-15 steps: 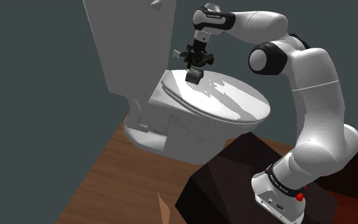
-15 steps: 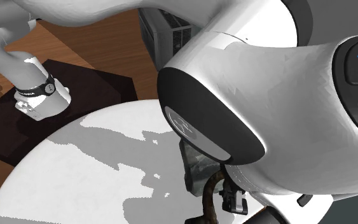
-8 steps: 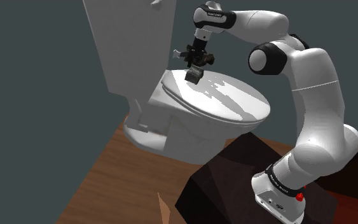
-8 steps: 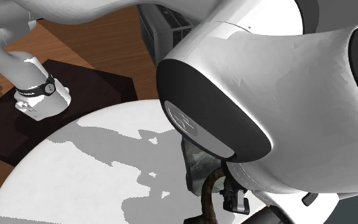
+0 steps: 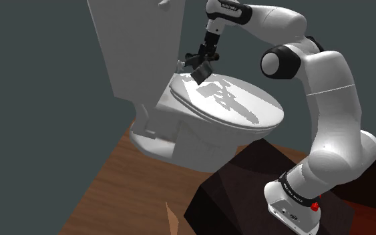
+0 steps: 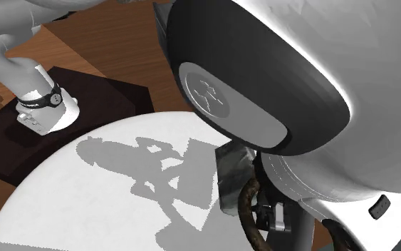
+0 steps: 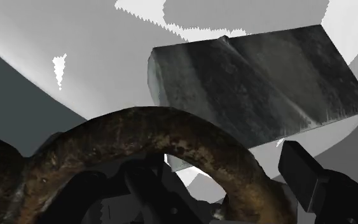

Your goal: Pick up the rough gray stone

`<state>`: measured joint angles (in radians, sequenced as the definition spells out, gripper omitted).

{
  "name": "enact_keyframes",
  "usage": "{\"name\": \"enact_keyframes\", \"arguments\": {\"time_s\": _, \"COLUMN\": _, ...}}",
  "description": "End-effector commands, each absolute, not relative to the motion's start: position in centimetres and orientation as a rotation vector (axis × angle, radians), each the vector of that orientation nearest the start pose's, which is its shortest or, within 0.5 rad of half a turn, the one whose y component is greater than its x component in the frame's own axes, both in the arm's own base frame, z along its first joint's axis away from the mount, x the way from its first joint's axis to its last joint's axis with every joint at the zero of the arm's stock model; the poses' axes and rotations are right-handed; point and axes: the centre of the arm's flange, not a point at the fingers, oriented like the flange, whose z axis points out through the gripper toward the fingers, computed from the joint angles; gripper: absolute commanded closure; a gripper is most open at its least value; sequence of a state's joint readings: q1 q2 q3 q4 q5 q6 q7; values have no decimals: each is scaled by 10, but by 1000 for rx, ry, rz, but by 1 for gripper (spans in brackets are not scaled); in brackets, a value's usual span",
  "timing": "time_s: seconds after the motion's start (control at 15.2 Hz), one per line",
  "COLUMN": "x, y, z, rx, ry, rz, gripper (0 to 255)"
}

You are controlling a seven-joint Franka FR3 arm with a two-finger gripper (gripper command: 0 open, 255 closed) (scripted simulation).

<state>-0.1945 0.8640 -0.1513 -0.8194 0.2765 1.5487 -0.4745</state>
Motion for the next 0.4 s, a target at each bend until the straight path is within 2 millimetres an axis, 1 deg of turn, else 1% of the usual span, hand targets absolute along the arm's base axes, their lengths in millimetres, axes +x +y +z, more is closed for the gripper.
{"name": "enact_keyframes", "arguments": {"time_s": 0.0, "x": 736, "y": -184, "z": 411, "rx": -2933, "ry": -239, "rz": 84, "gripper": 255}}
{"name": "enact_keyframes", "arguments": {"time_s": 0.2, "x": 736, "y": -184, "z": 427, "rx": -2933, "ry": -239, "rz": 84, "gripper": 255}}
{"name": "enact_keyframes", "arguments": {"time_s": 0.33, "x": 736, "y": -184, "z": 428, "rx": -2933, "ry": -239, "rz": 84, "gripper": 255}}
